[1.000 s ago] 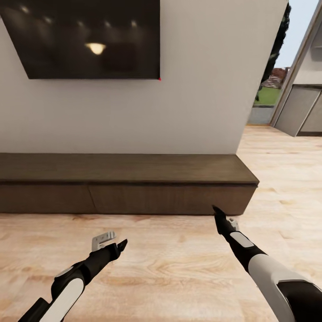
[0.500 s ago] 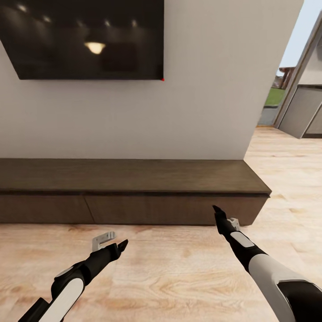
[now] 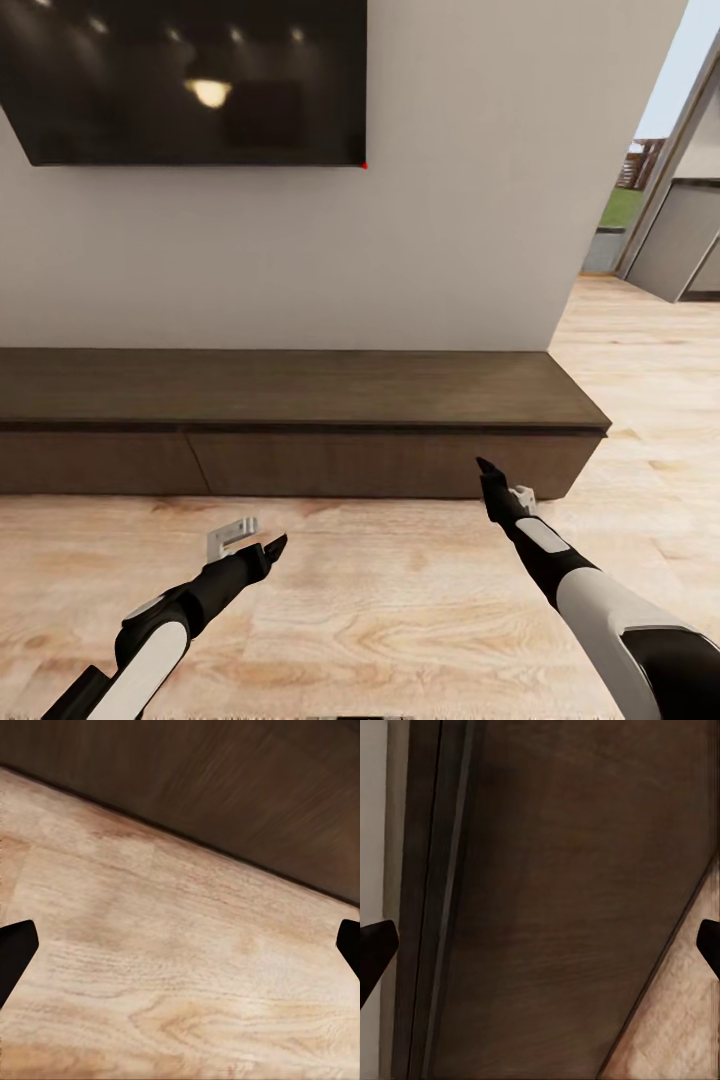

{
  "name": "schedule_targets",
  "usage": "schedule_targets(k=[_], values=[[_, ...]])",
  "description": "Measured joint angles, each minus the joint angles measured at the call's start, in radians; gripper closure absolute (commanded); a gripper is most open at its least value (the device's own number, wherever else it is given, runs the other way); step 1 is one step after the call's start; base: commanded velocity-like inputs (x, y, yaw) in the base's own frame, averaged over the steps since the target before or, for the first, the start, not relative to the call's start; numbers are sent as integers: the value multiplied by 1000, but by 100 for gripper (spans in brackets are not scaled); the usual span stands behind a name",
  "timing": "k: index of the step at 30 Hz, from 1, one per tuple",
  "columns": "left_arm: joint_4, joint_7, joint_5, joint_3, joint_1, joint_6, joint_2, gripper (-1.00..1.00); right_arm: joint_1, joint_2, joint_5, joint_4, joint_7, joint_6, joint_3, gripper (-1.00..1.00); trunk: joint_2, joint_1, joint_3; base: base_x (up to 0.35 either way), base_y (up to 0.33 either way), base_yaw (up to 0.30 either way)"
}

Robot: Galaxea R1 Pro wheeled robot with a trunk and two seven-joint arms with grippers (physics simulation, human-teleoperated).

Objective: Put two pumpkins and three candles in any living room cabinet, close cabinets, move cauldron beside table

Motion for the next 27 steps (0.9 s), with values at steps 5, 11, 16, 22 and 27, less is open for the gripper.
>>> schedule_targets(k=[5, 11, 16, 22, 27], values=[[1, 0, 0, 1, 0, 0, 0, -100, 0, 0, 0, 0, 10, -1, 0, -100, -1, 2, -19, 0, 0, 0], [1, 0, 0, 1, 0, 0, -1, -100, 0, 0, 0, 0, 51, -1, 1, -100, -3, 5, -43, 0, 0, 0], [1, 0, 0, 1, 0, 1, -1, -100, 0, 0, 0, 0, 71, -1, 1, -100, -4, 7, -62, 0, 0, 0], [1, 0, 0, 1, 0, 1, -1, -100, 0, 0, 0, 0, 87, 0, 1, -100, -5, 10, -85, 0, 0, 0], [1, 0, 0, 1, 0, 1, -1, -100, 0, -3, 4, -1, 96, 2, 4, -100, -6, 12, -104, 0, 0, 0]])
